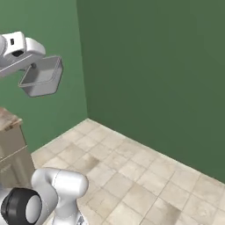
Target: Retrieve the tupperware and aluminum foil from the cabinet and place them on the dining counter near the plate with tomato and avocado to prepare for storing leftovers.
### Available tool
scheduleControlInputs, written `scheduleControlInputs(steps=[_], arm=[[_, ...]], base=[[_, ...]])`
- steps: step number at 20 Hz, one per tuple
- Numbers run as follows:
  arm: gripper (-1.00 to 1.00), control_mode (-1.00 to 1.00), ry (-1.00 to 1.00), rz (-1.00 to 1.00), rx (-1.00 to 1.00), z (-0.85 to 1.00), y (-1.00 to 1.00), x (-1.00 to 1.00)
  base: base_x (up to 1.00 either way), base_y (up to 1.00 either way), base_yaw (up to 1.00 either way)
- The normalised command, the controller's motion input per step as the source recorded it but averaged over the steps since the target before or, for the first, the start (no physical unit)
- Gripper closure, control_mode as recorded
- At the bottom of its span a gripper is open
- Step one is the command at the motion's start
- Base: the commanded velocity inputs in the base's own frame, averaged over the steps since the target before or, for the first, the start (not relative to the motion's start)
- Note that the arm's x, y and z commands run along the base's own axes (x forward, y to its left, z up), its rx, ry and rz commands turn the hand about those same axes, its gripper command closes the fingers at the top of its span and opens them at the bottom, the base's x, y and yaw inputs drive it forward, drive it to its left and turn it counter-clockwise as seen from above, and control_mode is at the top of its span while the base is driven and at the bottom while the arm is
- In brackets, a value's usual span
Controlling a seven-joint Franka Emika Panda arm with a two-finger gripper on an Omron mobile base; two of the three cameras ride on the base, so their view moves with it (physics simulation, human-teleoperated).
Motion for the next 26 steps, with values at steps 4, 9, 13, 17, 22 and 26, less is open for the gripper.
scheduleControlInputs(steps=[4, 9, 13, 17, 22, 26], arm=[[1.00, 1.00, 0.00, 0.00, 0.00, 0.00, 0.00, 0.00], [1.00, 1.00, 0.00, 0.00, 0.00, 0.00, 0.00, 0.00], [1.00, 1.00, 0.00, 0.00, 0.00, 0.00, 0.00, 0.00], [1.00, 1.00, 0.00, 0.00, 0.00, 0.00, 0.00, 0.00], [1.00, 1.00, 0.00, 0.00, 0.00, 0.00, 0.00, 0.00], [1.00, 1.00, 0.00, 0.00, 0.00, 0.00, 0.00, 0.00]], base=[[0.00, 0.00, -0.84], [0.00, 0.00, -0.81], [0.16, -0.02, -0.74], [0.59, 0.00, -0.60], [0.96, 0.00, -0.48], [1.00, 0.00, -0.47]])
